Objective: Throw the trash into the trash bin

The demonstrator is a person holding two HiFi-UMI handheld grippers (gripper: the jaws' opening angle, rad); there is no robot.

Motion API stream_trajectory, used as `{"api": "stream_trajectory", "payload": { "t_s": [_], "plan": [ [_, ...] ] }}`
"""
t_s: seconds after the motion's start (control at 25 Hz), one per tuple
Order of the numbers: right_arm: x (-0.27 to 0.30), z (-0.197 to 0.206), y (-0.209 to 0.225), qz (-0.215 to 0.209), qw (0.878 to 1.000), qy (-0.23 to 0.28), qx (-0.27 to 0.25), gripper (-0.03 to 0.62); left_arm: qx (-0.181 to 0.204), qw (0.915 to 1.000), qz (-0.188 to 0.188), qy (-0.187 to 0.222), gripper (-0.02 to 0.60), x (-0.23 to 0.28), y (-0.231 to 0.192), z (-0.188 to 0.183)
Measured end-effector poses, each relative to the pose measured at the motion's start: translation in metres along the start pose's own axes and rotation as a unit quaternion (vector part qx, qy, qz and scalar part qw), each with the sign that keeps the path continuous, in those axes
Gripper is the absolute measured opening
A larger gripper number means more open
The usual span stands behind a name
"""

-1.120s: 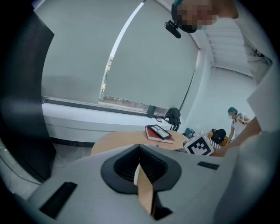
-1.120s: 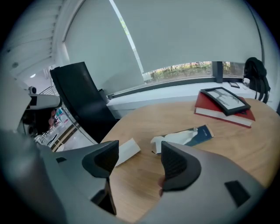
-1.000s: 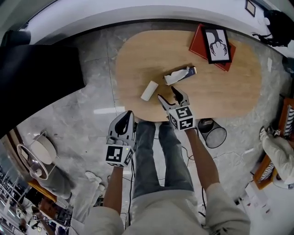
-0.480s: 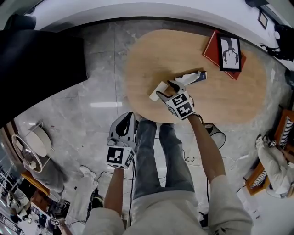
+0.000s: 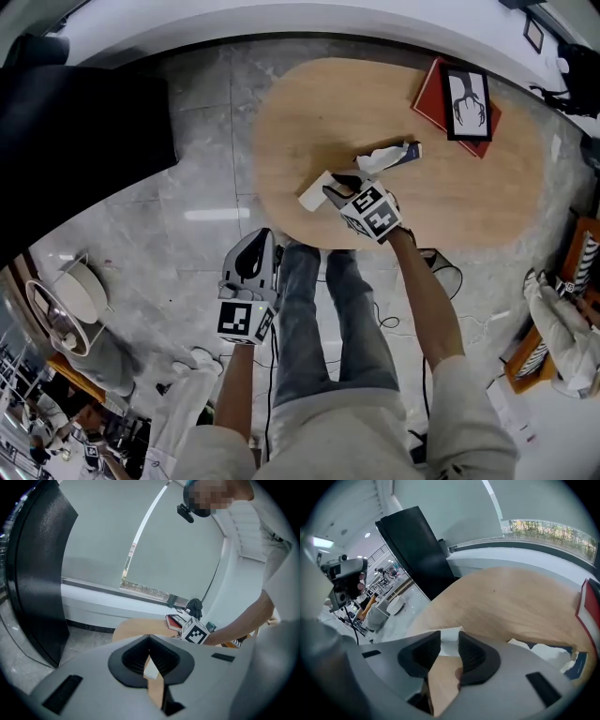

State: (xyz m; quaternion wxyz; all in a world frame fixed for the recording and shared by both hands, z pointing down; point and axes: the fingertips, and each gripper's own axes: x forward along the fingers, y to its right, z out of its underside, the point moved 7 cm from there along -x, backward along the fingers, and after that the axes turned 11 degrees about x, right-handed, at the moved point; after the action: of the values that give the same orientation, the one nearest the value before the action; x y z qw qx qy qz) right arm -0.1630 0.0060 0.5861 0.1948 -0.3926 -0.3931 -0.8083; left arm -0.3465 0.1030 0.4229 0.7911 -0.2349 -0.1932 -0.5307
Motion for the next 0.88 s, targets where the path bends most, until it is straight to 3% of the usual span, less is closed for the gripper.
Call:
{"api": "stream_trajectory", "payload": {
  "t_s": [0.44,0.88],
  "plan": [
    [-0.037,0.015,-0.030,-0.065,0.996,0.044,0.041,0.041,0.022,0.9995,0.022,0.007,0.019,0.007,0.017,-0.011],
    [-0.105,0.036,-0.033,0.008,0.977,0.186,0.104,0.032,0.066,0.9953,0.071,0.010,0.018,0.021,0.060,-0.032]
  ]
}}
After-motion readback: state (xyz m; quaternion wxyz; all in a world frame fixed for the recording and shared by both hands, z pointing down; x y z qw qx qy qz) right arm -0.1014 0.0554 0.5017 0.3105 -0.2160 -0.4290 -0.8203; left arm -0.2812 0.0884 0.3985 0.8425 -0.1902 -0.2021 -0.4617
